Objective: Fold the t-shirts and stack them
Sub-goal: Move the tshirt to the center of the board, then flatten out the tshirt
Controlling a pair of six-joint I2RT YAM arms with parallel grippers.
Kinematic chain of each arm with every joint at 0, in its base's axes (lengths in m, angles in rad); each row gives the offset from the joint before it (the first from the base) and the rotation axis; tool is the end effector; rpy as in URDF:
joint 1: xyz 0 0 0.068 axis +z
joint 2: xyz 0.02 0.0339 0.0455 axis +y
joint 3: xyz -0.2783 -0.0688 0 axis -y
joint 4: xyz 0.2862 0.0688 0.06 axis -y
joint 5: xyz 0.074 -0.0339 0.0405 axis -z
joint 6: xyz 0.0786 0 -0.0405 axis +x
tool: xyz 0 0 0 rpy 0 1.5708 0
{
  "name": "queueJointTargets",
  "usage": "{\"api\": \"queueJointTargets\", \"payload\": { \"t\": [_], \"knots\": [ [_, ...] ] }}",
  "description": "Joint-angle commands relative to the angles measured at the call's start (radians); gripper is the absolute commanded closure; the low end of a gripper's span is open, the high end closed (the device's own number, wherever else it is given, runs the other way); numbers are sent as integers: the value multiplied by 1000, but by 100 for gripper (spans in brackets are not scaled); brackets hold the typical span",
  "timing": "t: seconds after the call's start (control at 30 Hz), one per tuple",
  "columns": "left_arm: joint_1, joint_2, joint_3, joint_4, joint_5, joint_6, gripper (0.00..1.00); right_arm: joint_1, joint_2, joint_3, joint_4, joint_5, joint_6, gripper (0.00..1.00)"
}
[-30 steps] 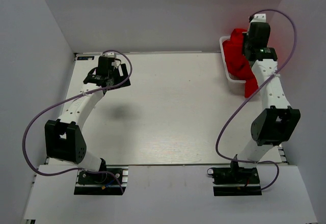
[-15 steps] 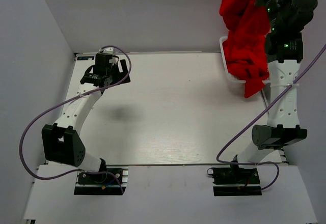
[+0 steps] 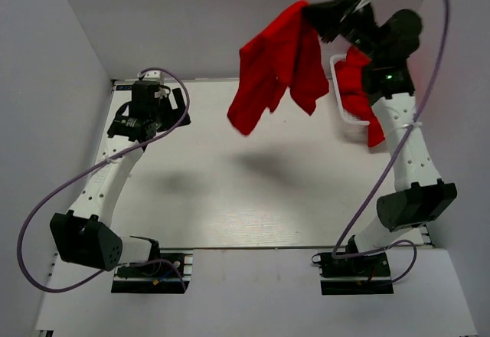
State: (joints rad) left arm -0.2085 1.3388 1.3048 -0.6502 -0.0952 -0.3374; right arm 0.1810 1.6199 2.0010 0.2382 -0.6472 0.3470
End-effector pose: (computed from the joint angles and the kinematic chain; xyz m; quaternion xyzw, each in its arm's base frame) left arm 0.3558 -0.0676 0.3384 -0.0785 0.8991 -0.0741 0.4242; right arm 0.3735 0.1165 0.6330 -0.2457 0.4562 0.3605 0.7756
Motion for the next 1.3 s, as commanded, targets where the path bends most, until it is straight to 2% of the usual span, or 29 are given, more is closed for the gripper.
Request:
{"api": "queueJointTargets", "payload": {
  "t": [0.0,0.07,0.17,0.2,0.23,0.27,0.3,0.4,0.43,0.47,0.6,0.77,1.0,1.2,1.27],
  "knots": [
    [4,-87,28,-46,-24,-47,0,89,-23,-278,-22,-36,-77,100],
    [4,-105,-10,-55,-24,-63,0,118,-44,-401,7,14,-108,100],
    [4,-127,-55,-55,-5,-100,0,176,-71,-748,76,40,-106,100],
    [4,-127,-65,-46,6,-100,0,207,-72,-793,91,49,-103,100],
    [4,-127,-87,-37,26,-100,0,212,-77,-906,110,85,-105,100],
    [4,-127,-96,-37,26,-100,0,225,-77,-935,111,96,-108,100],
    [4,-127,-105,-28,26,-100,0,235,-77,-958,108,106,-114,93],
    [-6,-81,-105,-48,58,-109,0,245,-72,-982,7,177,-163,55],
    [-6,-69,-105,-48,58,-109,0,245,-78,-967,-26,223,-183,20],
    [-6,-55,-105,-57,74,-100,0,247,-84,-960,-49,253,-200,10],
    [-6,6,-73,-98,83,-100,0,241,-100,-836,-160,333,-201,10],
    [-6,7,-64,-98,83,-80,0,236,-120,-694,-342,455,-160,10],
    [-6,-13,-45,-117,94,-61,0,241,-279,-752,-366,531,-151,10],
    [-6,-13,-88,-97,138,-32,0,244,-287,-760,-496,526,-177,10],
    [-6,-3,-137,-59,196,-32,0,244,-281,-754,-543,494,-192,10]
  ]
}}
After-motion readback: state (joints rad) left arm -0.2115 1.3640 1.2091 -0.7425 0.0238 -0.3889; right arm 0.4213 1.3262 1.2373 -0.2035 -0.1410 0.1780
